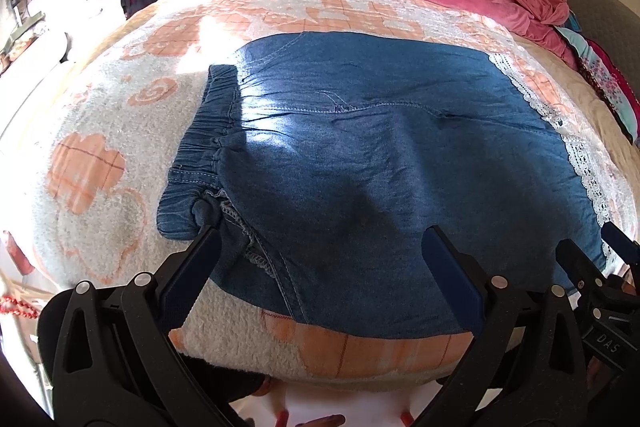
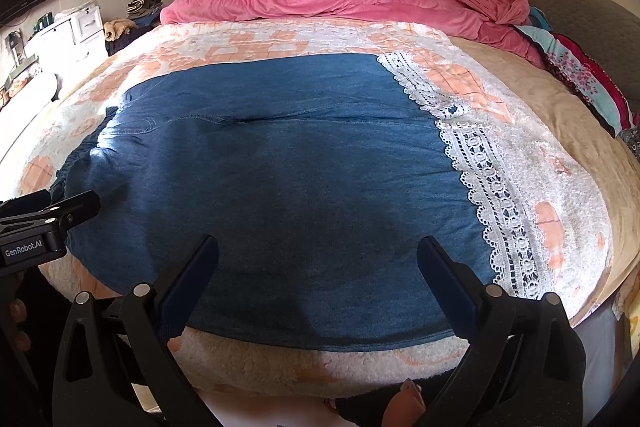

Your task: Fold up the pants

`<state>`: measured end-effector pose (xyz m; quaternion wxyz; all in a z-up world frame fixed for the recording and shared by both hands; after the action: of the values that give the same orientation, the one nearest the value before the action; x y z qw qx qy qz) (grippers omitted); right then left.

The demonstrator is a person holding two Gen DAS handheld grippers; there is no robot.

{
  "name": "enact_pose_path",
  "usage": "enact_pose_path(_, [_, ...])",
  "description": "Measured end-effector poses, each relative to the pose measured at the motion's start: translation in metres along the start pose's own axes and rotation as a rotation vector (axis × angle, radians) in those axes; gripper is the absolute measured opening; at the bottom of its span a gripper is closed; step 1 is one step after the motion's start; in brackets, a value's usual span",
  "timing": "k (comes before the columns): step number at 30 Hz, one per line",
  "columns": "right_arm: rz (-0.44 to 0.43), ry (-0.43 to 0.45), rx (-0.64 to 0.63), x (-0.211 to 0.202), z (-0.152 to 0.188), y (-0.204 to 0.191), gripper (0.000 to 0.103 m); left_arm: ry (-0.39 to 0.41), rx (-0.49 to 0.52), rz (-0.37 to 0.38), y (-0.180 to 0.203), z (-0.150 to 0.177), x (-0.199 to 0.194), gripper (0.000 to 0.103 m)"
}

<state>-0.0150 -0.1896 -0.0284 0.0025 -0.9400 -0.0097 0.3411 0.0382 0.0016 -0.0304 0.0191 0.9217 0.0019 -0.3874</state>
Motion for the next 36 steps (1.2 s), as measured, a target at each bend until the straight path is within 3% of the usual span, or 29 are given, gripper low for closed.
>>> enact_pose_path(15, [-0.046, -0.014, -0.021, 0.021, -0.031, -0.002, 0.099, -0.012, -0.020, 0.017, -0.009, -0.016, 0.016, 0.094])
enact_pose_path(21, [-0.124, -0.017, -0.051, 0.042, -0.062, -0.018, 0.099, -0.013, -0.048, -0.014, -0.034, -0.037, 0.028, 0.094])
enact_pose_path(36, [-0.205, -0.059, -0.182, 0.106, -0.120, -0.066, 0.099, -0.028, -0.106, -0.058, -0.088, -0.098, 0.070, 0.094])
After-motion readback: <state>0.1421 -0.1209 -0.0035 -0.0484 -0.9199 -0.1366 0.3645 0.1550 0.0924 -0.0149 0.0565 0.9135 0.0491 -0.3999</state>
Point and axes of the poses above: each gripper's, at about its wrist camera, not at the fingertips, and x roughly the way its jaws point, y to its right, z to its underside, the point moved 5 cm from there along x, roughly the way its jaws point, and after that the axes turned 6 degrees about y, right-handed, at the moved point
